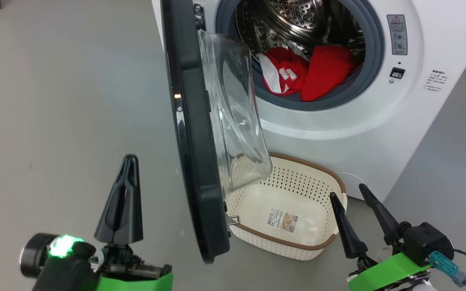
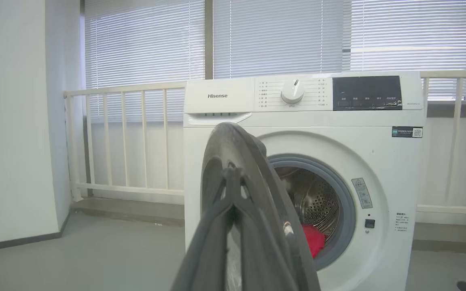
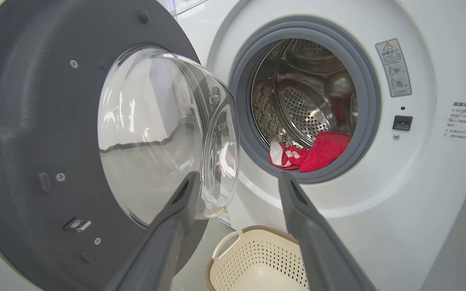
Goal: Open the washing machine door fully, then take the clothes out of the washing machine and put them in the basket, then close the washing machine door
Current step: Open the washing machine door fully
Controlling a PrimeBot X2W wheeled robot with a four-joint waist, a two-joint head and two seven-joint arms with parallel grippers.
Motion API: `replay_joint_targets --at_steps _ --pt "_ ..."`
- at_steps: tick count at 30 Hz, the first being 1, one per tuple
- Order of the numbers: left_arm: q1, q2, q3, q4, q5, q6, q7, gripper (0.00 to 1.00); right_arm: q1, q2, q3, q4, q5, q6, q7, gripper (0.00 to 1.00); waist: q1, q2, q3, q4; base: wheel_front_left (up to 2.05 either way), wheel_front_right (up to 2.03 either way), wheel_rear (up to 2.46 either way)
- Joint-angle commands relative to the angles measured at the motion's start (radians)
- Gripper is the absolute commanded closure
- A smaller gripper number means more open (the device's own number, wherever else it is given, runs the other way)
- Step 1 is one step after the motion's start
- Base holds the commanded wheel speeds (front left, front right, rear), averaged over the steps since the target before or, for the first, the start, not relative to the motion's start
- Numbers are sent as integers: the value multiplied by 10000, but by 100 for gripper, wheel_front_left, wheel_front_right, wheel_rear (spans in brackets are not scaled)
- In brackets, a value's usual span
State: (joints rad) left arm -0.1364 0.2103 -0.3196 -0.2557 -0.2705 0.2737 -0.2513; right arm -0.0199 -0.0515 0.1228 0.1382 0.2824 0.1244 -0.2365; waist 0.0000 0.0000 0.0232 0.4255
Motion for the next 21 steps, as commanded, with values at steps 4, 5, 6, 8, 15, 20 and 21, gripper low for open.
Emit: replay_joint_targets --at_steps 4,5,6,8,15,20,21 --pt "-789 107 43 -812 448 -91 -100 100 -267 12 315 -173 165 63 -10 0 0 0 -23 -144 0 0 0" --pt "-789 107 43 -812 448 -91 -100 100 -267 12 315 -173 165 63 -10 0 0 0 -23 -144 0 0 0" --pt "-840 90 -37 -860 488 -142 -100 100 -279 12 334 -169 183 63 -12 0 0 0 -19 -176 0 0 0" --pt "-919 35 -225 -936 574 -226 -101 100 -293 12 354 -172 204 63 -16 0 0 0 1 -243 0 0 0" --pt "-1149 -75 -1076 -894 764 -697 -43 100 -342 12 337 -191 178 63 -4 0 0 0 137 -446 0 0 0" --pt "-1280 -150 -1633 -463 707 -1034 313 100 -409 12 362 -216 191 63 22 0 0 0 252 -557 0 0 0" --pt "-1292 -185 -1712 -351 645 -1086 408 100 -420 12 367 -218 195 63 22 0 0 0 273 -580 0 0 0"
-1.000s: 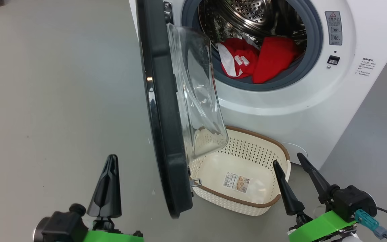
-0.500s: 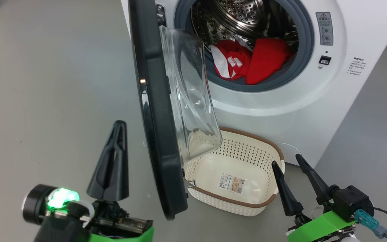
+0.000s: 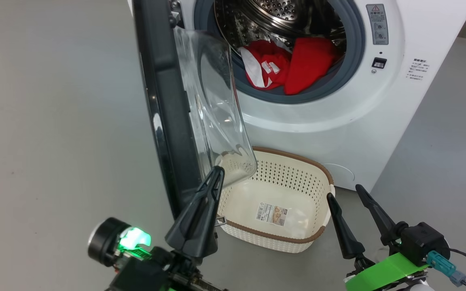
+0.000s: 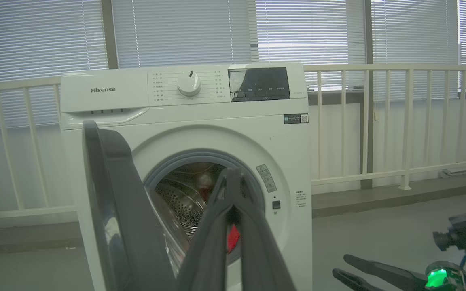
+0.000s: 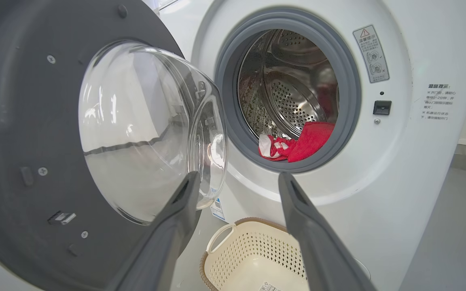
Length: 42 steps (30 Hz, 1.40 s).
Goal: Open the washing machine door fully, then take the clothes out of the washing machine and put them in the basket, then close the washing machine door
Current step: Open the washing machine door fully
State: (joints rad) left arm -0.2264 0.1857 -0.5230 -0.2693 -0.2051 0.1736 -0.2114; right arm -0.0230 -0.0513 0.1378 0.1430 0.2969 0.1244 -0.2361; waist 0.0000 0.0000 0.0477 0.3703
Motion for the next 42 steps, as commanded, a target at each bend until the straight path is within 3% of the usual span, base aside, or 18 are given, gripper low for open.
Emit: replay_joint_targets --at_steps 1,8,13,42 --pt "-392 21 252 -87 -92 -130 136 100 -396 11 218 -266 49 63 18 0 0 0 54 -54 0 0 0" --pt "-360 -242 -119 810 -774 -391 1123 100 -487 11 193 -218 47 63 -1 0 0 0 167 -212 0 0 0" --pt "-348 -322 -156 1565 -984 -291 1659 100 -513 11 262 -161 94 63 -30 0 0 0 164 -310 0 0 0" --pt "-145 -94 877 3216 -1183 826 1091 100 -371 11 374 -224 78 63 -48 0 0 0 138 -150 0 0 0"
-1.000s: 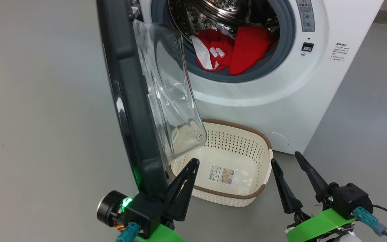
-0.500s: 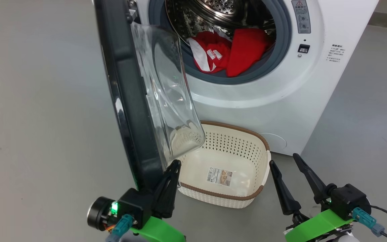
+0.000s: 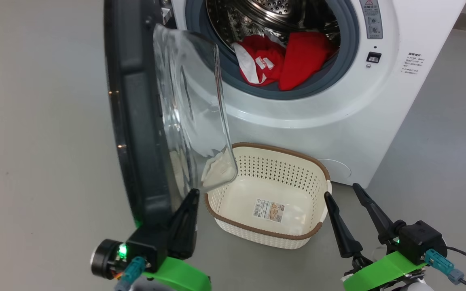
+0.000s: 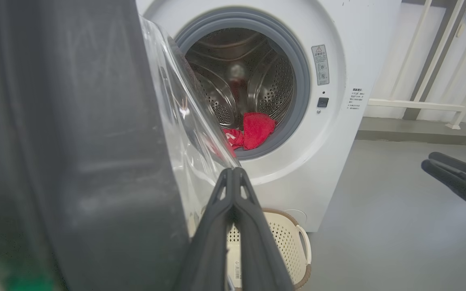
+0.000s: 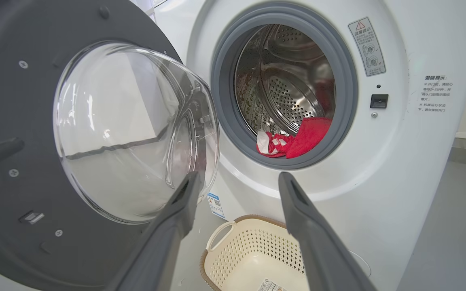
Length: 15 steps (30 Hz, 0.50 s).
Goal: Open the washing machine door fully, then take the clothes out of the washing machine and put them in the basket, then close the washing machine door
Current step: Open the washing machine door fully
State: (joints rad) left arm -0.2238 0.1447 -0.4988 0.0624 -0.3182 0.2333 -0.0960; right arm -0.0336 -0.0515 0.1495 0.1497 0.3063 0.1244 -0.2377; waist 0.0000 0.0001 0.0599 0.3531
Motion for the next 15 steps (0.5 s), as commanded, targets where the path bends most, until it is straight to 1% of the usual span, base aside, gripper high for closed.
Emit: replay_joint_targets --at_steps 1,11,15 --pt "-160 350 690 -108 -42 288 -84 100 -264 13 255 -299 -24 63 -23 0 0 -1 26 40 0 0 0" --pt "278 778 1419 -387 -205 882 -121 100 -289 13 209 -369 -58 63 49 0 0 -1 128 249 0 0 0" --pt "435 914 1692 -412 -312 1039 -182 100 -293 13 205 -383 -76 63 56 0 0 -1 142 314 0 0 0"
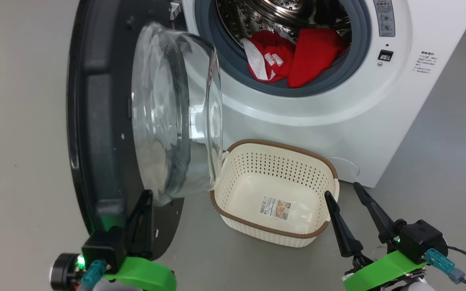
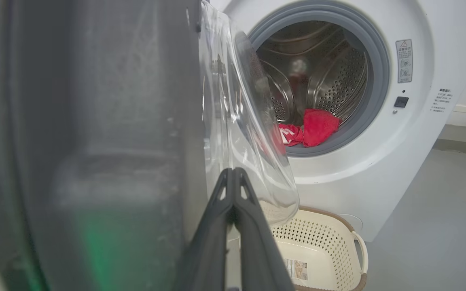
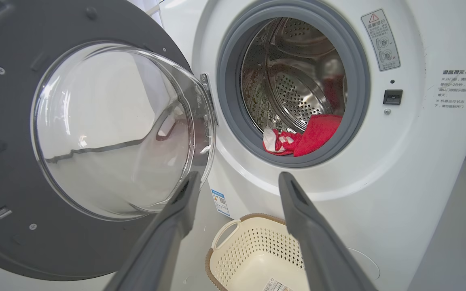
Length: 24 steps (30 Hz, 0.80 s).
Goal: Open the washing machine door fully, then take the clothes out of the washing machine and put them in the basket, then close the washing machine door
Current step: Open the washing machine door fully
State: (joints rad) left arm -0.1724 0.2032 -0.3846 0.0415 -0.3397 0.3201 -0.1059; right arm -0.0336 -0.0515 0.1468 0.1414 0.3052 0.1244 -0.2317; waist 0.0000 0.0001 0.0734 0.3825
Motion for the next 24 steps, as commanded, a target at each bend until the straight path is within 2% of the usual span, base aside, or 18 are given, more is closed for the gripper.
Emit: replay_joint_targets --at_steps 1,12,24 --pt "-52 365 612 -216 -114 206 -100 100 -289 13 228 -305 -72 63 2 0 0 -1 9 37 0 0 0" --pt "192 770 1340 -361 -285 582 -351 100 -236 13 150 -489 -220 63 181 0 0 -1 66 197 0 0 0" --pt "-91 1065 1852 244 -520 594 -636 100 -206 13 109 -771 -392 63 434 0 0 -1 274 305 0 0 0"
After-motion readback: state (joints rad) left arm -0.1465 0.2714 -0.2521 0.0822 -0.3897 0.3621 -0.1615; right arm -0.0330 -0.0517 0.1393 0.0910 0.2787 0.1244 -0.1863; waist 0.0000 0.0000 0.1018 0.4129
